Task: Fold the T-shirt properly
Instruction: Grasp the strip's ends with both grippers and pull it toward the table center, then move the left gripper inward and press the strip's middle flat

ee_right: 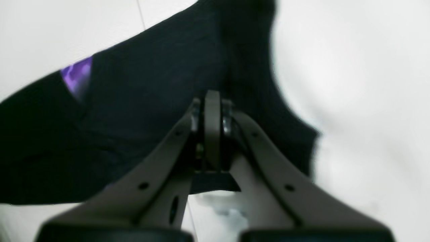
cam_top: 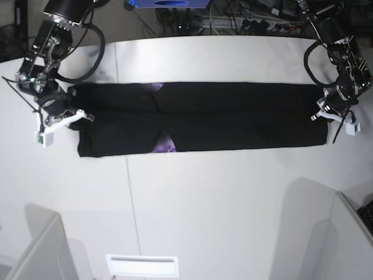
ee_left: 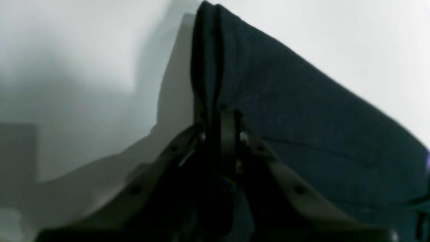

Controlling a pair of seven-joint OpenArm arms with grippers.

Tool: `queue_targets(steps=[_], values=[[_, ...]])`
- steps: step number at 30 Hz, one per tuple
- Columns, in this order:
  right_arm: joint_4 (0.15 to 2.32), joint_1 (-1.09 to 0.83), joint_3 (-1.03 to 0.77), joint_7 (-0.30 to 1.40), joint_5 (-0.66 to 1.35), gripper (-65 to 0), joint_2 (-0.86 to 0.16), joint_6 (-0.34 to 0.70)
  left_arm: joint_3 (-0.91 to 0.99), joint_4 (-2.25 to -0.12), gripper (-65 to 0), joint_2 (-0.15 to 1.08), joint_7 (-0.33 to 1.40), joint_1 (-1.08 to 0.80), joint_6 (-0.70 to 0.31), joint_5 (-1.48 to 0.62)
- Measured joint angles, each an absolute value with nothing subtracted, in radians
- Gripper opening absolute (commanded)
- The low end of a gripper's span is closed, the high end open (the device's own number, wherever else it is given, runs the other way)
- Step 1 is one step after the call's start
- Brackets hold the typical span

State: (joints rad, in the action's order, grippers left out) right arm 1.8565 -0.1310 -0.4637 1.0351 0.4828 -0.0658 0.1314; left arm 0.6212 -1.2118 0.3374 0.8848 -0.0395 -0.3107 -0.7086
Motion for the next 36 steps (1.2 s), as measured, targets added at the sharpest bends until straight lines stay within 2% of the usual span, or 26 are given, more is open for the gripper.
queue_targets(steps=[7, 14, 21, 25, 32, 36], values=[[1.856, -0.134, -0.469, 1.036, 0.484, -65.0, -0.068, 0.131, 0.62, -1.287, -65.0, 0.372, 0.93, -0.057, -0.27, -0.639], [1.855, -0.143, -0.469, 1.037, 0.483, -65.0, -0.068, 0.132, 0.608, -1.466, -65.0, 0.366, 0.931, -0.135, -0.273, -0.64], [1.854, -0.143, -0.469, 1.037, 0.483, -65.0, -0.068, 0.132, 0.607, -1.652, -65.0, 0.294, 0.941, -0.206, -0.27, -0.639], [1.854, -0.143, -0.469, 1.037, 0.484, -65.0, -0.066, 0.131, 0.608, -1.728, -65.0, 0.26, 1.023, -0.201, -0.269, -0.641], [1.854, -0.142, -0.469, 1.037, 0.484, -65.0, -0.065, 0.131, 0.599, -1.798, -65.0, 0.198, 1.082, -0.194, -0.269, -0.636], [1.854, -0.143, -0.469, 1.037, 0.484, -65.0, -0.065, 0.131, 0.503, -1.798, -65.0, 0.196, 1.092, -0.181, -0.27, -0.639]])
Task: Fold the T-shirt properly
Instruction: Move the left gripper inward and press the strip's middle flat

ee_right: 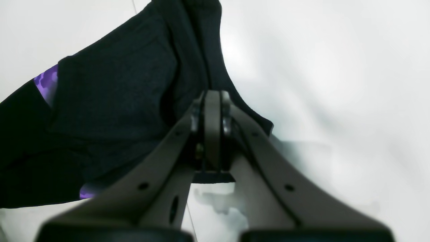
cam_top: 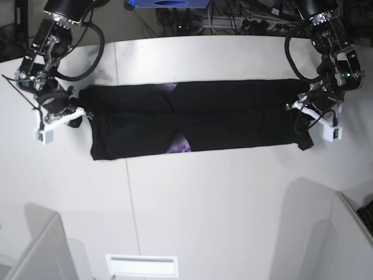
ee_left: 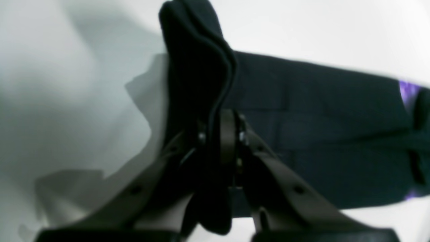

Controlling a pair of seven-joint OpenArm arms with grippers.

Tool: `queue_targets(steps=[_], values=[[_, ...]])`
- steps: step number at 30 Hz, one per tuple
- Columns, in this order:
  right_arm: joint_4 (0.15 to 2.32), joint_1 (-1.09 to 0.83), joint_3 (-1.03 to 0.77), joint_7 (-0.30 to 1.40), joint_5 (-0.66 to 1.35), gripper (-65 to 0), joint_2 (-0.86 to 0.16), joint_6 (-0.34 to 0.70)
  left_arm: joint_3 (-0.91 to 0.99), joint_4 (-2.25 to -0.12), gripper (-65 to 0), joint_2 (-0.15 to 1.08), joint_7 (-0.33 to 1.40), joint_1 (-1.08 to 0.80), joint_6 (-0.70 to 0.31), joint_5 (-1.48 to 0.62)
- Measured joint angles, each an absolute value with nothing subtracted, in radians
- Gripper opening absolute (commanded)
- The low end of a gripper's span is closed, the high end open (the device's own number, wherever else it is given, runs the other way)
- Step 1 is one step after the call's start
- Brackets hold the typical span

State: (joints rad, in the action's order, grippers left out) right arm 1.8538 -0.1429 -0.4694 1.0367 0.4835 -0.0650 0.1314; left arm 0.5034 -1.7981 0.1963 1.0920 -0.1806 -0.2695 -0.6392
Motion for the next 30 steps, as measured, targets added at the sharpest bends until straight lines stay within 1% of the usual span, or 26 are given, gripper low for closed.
queue_targets(steps=[2, 11, 16, 17, 19, 22, 25, 30], values=[[1.854, -0.142, -0.469, 1.036, 0.484, -65.0, -0.065, 0.131, 0.474, -1.798, -65.0, 0.181, 1.089, -0.179, -0.27, -0.643], [1.854, -0.144, -0.469, 1.037, 0.483, -65.0, -0.065, 0.131, 0.456, -1.798, -65.0, 0.091, 1.092, -0.145, -0.269, -0.637], [1.854, -0.144, -0.469, 1.037, 0.484, -65.0, -0.065, 0.131, 0.358, -1.796, -65.0, 0.09, 1.097, -0.146, -0.265, -0.633], [1.854, -0.143, -0.469, 1.037, 0.484, -65.0, -0.065, 0.131, 0.337, -1.796, -65.0, 0.088, 1.097, -0.142, -0.253, -0.635], [1.854, -0.142, -0.469, 1.036, 0.483, -65.0, -0.066, 0.131, 0.302, -1.792, -65.0, 0.086, 1.097, -0.13, -0.189, -0.636], [1.852, -0.143, -0.469, 1.037, 0.483, -65.0, -0.065, 0.131, 0.26, -1.79, -65.0, 0.088, 1.087, -0.12, -0.159, -0.644], [1.852, -0.143, -0.469, 1.037, 0.487, -65.0, -0.065, 0.131, 0.225, -1.789, -65.0, 0.089, 1.091, -0.122, -0.16, -0.643], [1.852, -0.144, -0.469, 1.037, 0.487, -65.0, -0.065, 0.131, 0.202, -1.77, -65.0, 0.049, 1.092, -0.101, -0.161, -0.656]])
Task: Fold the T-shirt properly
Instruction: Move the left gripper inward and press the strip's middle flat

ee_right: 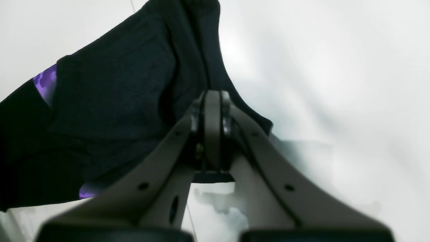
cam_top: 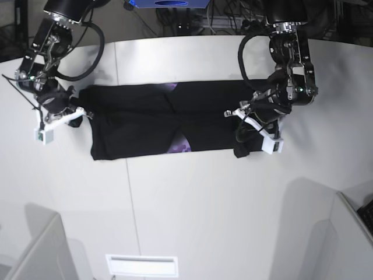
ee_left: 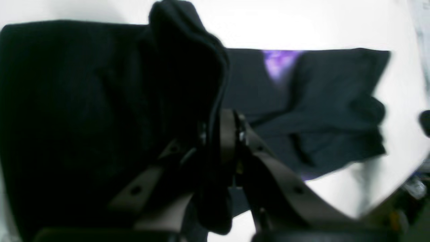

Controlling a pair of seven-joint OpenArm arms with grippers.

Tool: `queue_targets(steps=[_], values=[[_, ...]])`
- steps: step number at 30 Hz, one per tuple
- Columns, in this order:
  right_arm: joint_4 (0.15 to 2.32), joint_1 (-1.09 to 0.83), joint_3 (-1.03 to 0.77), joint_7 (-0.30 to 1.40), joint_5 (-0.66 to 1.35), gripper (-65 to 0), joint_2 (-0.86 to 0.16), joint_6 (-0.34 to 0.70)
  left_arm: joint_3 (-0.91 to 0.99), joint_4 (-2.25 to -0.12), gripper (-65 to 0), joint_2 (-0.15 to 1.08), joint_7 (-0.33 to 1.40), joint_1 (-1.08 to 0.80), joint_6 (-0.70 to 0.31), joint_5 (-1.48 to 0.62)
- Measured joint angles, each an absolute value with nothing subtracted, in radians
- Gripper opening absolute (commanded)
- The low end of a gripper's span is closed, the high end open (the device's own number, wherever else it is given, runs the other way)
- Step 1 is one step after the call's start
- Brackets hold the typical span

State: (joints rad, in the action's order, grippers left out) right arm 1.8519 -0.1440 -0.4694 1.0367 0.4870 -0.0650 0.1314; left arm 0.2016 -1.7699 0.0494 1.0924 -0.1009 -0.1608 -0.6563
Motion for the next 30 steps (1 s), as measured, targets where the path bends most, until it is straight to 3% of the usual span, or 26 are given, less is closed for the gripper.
queue_targets(steps=[30], values=[[1.851, -0.144, -0.469, 1.037, 0.483, -65.0, -0.068, 0.131, 0.118, -1.662, -65.0, -0.028, 1.09, -0.033, -0.157, -0.636]])
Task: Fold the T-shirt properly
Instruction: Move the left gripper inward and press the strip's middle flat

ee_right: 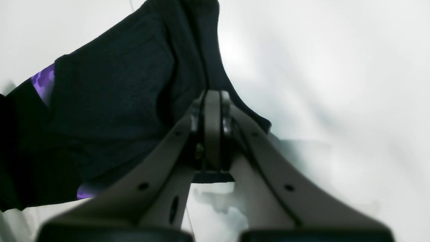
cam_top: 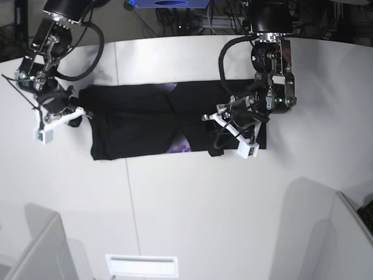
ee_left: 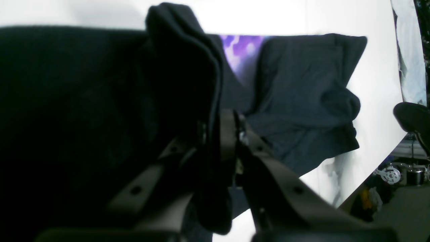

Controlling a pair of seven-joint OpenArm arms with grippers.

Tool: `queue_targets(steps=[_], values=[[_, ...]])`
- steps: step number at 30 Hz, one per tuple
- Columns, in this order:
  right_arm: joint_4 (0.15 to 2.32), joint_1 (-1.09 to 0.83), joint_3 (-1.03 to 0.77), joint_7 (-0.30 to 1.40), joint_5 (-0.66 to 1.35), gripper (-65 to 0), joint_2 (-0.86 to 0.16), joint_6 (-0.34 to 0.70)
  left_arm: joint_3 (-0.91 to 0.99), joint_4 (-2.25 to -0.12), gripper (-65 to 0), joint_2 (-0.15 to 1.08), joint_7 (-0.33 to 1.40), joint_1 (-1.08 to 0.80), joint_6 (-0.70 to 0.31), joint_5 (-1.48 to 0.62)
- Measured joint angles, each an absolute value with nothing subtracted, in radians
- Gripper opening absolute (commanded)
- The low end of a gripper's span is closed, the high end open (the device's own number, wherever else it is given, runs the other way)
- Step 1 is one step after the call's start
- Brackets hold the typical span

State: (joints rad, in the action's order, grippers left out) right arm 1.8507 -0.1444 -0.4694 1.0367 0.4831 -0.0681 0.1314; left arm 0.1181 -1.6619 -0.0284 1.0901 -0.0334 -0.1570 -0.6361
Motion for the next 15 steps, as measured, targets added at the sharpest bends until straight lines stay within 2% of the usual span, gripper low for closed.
queue_targets(steps=[11, 15], values=[[1.851, -0.142, -0.469, 1.037, 0.483, -65.0, -0.068, 0.131, 0.118, -1.602, -65.0, -0.028, 1.089, -0.025, -0.157, -0.64], [1.843, -0.142, -0.469, 1.035, 0.484, -65.0, -0.068, 0.131, 0.118, -1.592, -48.5, -0.028, 1.089, -0.019, -0.157, -0.643]])
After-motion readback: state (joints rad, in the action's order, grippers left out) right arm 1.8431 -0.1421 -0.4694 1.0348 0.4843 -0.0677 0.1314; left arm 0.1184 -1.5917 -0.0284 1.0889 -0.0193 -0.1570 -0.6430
